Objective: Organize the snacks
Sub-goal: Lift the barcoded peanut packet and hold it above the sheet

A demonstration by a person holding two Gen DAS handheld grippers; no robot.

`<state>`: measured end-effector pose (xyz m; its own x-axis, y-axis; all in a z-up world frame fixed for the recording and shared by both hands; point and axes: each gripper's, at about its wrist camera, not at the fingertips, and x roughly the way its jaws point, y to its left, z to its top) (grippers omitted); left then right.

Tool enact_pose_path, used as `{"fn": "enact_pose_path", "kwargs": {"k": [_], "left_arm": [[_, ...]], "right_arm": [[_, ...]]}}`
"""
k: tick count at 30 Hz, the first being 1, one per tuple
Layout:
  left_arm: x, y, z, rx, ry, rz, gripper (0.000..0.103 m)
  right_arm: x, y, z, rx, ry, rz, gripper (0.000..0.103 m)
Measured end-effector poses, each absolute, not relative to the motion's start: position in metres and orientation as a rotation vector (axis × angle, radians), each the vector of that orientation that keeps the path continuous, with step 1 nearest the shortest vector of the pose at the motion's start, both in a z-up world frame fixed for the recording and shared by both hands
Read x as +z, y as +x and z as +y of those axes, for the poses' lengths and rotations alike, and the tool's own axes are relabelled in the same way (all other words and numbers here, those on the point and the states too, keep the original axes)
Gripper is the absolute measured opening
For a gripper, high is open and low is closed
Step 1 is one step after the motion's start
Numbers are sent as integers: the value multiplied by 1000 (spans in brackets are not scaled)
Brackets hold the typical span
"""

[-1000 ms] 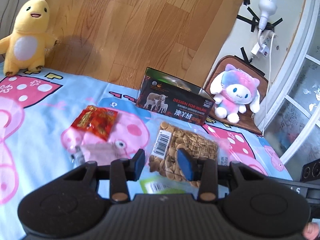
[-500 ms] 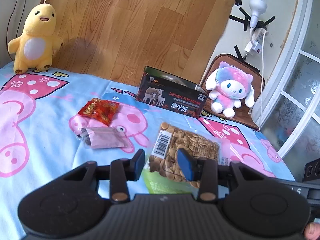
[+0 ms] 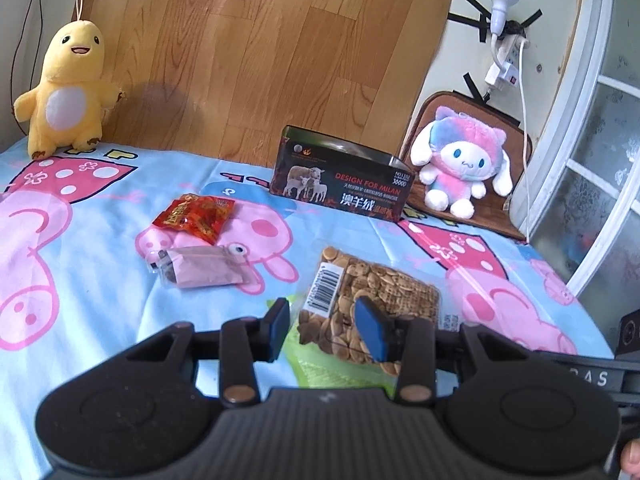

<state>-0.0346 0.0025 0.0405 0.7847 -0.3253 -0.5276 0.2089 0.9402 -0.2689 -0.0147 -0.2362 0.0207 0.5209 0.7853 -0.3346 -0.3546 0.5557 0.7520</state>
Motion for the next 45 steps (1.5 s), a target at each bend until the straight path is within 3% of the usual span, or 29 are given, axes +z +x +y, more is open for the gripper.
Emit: {"fn": "enact_pose_path", "kwargs": {"k": [18,20,22,24,27,30,36,40,44,45], "left_arm": [[-2,-37,22,-306,-252,649,38],[-6,-33,27,-309,-275,662,48],[-7,-30,30,-338,-288,660,70],[-8,-31,27,-374,-274,654,78],[-10,-31,17,-373,-213,634,76],[-11,-31,9,-355,-149,618,63],[-9,-29,23,-394,-226,633,55],[-12,-17,51,-487,-416,672,71],[-14,-3,60,-532,-461,693,75],[-13,-1,58,-546,-447,691,82]], "right_arm": [[2,-24,-218,733,488,770,7],[0,-23,-214,733,442,758,7],[0,-23,-210,746,397,736,8],[-2,-23,-206,759,370,725,9],[-7,-19,-208,774,393,721,10],[-12,-15,-214,773,444,724,9],[-21,-3,-225,804,606,794,9],[-24,1,-229,814,665,825,9],[-20,1,-225,807,645,821,10],[-20,1,-225,806,642,819,10]]}}
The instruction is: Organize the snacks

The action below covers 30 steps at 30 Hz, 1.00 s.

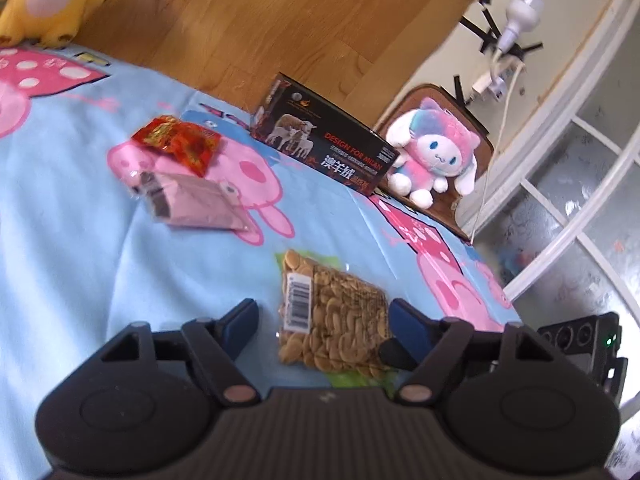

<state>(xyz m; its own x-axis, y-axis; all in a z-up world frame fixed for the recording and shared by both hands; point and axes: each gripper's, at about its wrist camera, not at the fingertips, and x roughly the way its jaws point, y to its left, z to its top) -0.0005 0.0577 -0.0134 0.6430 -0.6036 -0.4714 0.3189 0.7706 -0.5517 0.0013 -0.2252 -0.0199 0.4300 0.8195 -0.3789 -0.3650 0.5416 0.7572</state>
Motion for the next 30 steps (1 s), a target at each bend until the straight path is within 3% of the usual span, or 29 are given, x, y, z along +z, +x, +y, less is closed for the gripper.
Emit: {"fn": "enact_pose_path", "kwargs": {"k": [1,2,5,8,10,13,16,23,30], "left_arm": [[-14,1,55,-574,-438,689,96],[-14,2,52,-609,-433,689,102],[-13,-1,38,-604,-362,673,100],[-12,-8,26,-553,-260,648,77],[-12,-10,28,-528,-241,647,50],[-13,-9,37,-542,-285,660,37],[-9,-15,39,-557,-313,640,31],[8,-8,18,-599,-317,621,31],[-6,7,-39,-708,-221,731,31]], "right_arm": [[-20,2,-226,806,641,817,10],[-20,1,-226,806,640,816,11],[-20,0,-226,800,643,815,12],[-18,0,-227,790,614,814,12],[-12,0,-226,775,557,803,13],[-6,-1,-225,760,492,771,13],[-5,-1,-226,759,469,752,12],[9,-3,-238,716,391,685,12],[4,-18,-273,577,346,715,12]]}}
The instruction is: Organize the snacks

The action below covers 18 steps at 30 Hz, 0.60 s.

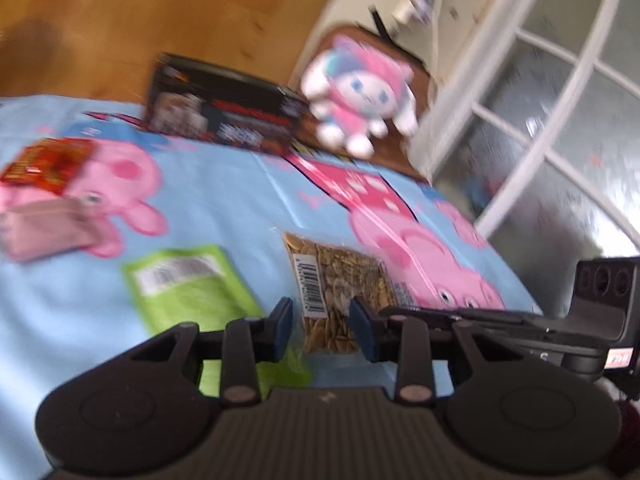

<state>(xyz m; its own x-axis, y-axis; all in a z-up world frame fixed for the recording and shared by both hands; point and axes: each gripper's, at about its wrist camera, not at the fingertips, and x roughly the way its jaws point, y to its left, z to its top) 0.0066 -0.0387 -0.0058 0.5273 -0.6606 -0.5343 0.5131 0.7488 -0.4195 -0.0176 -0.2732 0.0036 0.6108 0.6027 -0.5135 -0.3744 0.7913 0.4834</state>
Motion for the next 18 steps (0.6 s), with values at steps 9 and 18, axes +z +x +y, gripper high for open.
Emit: {"fn": "enact_pose_path", "kwargs": {"k": [9,18], "left_arm": [[-9,35,-68,-670,-161,763,33],[-7,61,-49,-544,-141,712,35]], "right_arm": [[-10,6,-280,528,378,756,13],[-4,55,-245,637,220,753,13]]}}
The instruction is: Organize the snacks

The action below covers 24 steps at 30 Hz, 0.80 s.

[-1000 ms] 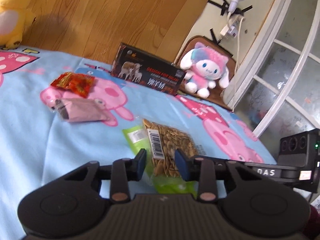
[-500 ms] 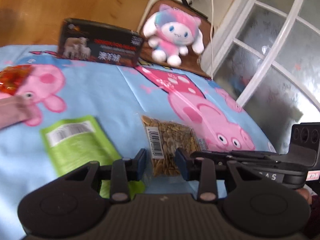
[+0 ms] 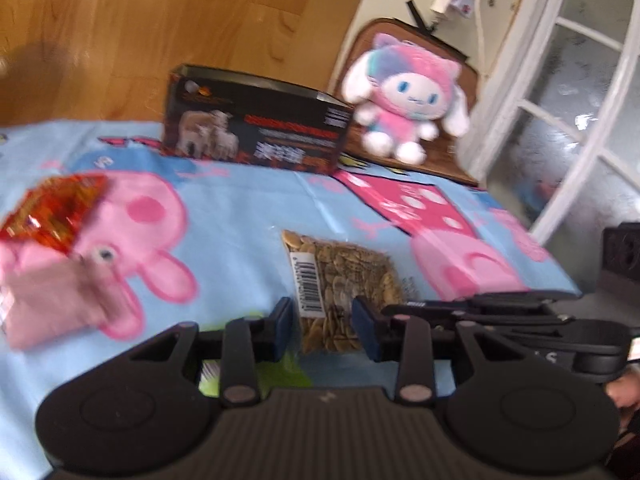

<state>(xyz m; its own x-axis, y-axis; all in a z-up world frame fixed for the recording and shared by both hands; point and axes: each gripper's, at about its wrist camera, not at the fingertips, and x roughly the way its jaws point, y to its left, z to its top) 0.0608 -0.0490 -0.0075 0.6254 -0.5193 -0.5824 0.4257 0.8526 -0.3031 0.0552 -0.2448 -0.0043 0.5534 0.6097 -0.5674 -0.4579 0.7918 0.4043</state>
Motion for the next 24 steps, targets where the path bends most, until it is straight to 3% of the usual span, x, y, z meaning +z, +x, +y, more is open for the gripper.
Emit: {"fn": "enact_pose_path", "kwargs": {"k": [14,19,24], "left_arm": [[-7,81,-39,-514,-216,691,34],[33,102,-37,-505,-218,602,34],[74,174,-49,-445,-146,524,35]], "right_arm": [[-8,71,-243,673,267,715,13],[22,105,-244,705,298,627,13],[42,182,-232,670,325,534,13]]}}
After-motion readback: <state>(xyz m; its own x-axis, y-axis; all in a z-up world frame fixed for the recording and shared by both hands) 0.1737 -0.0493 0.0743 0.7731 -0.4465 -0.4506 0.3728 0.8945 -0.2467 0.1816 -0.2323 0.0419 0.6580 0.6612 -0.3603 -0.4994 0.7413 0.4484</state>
